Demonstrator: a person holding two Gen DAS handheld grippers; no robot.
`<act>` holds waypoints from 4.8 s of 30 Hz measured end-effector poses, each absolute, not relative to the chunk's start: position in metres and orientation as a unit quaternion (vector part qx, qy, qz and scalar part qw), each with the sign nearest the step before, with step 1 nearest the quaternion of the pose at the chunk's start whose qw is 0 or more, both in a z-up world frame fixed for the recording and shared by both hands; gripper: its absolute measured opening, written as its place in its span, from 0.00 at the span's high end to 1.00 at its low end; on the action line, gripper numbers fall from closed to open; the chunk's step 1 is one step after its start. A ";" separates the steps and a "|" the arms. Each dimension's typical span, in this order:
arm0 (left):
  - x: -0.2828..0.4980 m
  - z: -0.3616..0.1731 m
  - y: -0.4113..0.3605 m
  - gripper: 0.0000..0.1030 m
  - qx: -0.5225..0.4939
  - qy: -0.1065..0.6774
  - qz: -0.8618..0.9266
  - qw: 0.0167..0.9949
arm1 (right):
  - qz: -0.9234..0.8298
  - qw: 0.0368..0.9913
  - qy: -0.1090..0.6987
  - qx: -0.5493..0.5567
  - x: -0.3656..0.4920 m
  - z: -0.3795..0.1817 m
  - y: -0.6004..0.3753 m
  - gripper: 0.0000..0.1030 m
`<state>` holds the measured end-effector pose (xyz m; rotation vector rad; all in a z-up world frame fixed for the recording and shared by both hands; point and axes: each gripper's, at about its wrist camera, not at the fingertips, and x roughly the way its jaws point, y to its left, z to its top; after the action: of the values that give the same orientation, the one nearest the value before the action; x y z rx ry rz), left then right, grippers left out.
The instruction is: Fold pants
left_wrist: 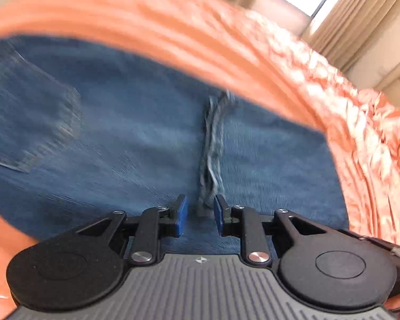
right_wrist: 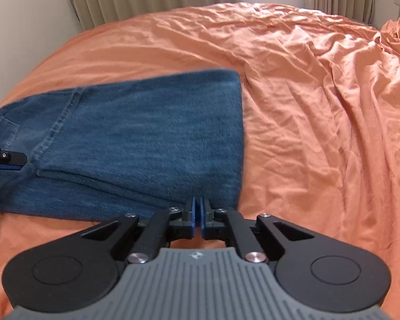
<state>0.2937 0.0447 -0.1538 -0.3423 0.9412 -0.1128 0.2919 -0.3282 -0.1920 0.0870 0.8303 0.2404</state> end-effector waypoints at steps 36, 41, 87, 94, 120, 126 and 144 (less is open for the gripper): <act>0.299 -0.229 0.370 0.26 -0.518 0.245 0.140 0.807 | 0.240 0.869 0.415 -0.123 0.442 -0.194 -0.107 0.80; 0.312 -0.233 0.373 0.28 -0.514 0.245 0.136 0.810 | 0.230 0.859 0.446 -0.100 0.463 -0.215 -0.104 0.80; 0.306 -0.152 -0.116 0.47 -0.019 0.464 -0.158 0.872 | 0.150 0.895 0.402 0.126 0.270 -0.181 -0.365 0.69; 0.319 -0.134 -0.078 0.34 -0.168 0.498 -0.237 0.817 | 0.155 0.898 0.392 0.125 0.276 -0.170 -0.357 0.65; 0.372 -0.129 0.116 0.36 -0.159 0.428 -0.040 0.889 | 0.181 0.815 0.432 0.342 0.414 -0.214 -0.288 0.88; 0.368 -0.124 0.121 0.40 -0.165 0.413 -0.033 0.895 | 0.230 0.858 0.369 0.273 0.414 -0.124 -0.270 0.92; 0.368 -0.135 0.084 0.43 -0.114 0.428 -0.063 0.894 | 0.044 0.851 0.424 0.308 0.422 -0.208 -0.394 0.93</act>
<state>0.3678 0.0843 -0.1354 -0.2367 0.8873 -0.1303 0.4219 -0.3938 -0.2085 0.6477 0.8939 0.0917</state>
